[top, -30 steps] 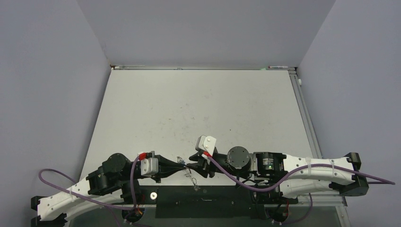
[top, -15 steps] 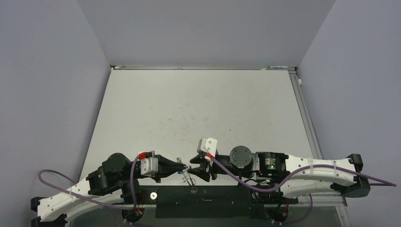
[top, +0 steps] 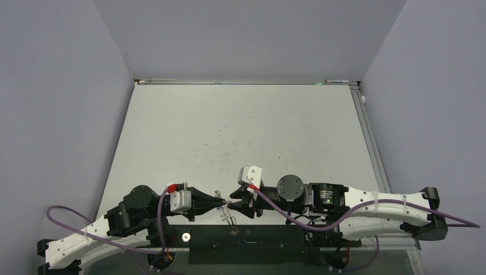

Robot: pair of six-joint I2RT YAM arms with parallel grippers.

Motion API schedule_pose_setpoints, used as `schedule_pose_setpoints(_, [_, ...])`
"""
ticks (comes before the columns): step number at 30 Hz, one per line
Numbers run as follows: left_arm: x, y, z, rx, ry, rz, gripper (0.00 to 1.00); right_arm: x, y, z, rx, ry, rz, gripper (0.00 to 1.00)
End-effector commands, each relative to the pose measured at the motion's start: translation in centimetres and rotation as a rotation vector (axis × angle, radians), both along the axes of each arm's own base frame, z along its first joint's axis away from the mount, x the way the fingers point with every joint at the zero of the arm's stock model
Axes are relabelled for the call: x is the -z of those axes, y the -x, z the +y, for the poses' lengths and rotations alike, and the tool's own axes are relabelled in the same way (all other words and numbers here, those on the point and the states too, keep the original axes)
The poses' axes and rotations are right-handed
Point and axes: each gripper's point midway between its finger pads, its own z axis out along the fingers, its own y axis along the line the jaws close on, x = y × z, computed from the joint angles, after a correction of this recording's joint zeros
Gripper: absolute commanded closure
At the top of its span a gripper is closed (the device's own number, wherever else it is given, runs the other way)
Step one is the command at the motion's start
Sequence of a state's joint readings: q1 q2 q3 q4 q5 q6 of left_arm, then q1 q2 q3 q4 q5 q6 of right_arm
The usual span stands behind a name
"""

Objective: Put the keys on the keyring

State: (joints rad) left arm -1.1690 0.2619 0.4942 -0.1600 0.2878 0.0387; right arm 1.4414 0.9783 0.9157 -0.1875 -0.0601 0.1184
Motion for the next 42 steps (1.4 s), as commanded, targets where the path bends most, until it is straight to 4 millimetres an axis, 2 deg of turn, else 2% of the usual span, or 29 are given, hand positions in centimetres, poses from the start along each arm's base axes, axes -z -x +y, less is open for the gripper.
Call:
schedule_pose_setpoints(1, [-2.9,0.2,0.2,0.009,0.104,-0.038,1.00,-0.8,-0.3,0.4,0.003,-0.039,-0.004,0.70])
schedule_pose_setpoints(6, [-2.9,0.2,0.2,0.010,0.105,-0.038,1.00,-0.6,-0.4,0.5,0.002,-0.030,-0.006,0.73])
schedule_pose_setpoints(15, [-3.0,0.3,0.3,0.013,0.108,-0.040,1.00,-0.1,-0.2,0.9,-0.015,-0.016,-0.004,0.70])
schedule_pose_setpoints(21, [-3.0,0.2,0.3,0.011,0.109,-0.041,1.00,-0.2,-0.1,0.9,-0.026,-0.014,-0.009,0.94])
schedule_pose_setpoints(28, [-3.1,0.3,0.4,0.013,0.114,-0.043,1.00,-0.7,-0.2,0.4,-0.014,-0.026,-0.009,0.95])
schedule_pose_setpoints(34, [-4.4,0.9,0.7,0.036,0.173,-0.035,1.00,-0.4,-0.2,0.2,-0.002,-0.058,0.021,0.95])
schedule_pose_setpoints(36, [-5.5,1.2,1.0,0.048,0.224,-0.033,1.00,-0.3,-0.2,0.5,0.001,-0.079,0.029,0.95])
schedule_pose_setpoints(42, [-7.0,1.6,1.8,0.052,0.297,-0.046,1.00,-0.2,-0.4,0.8,0.018,-0.108,0.044,0.95])
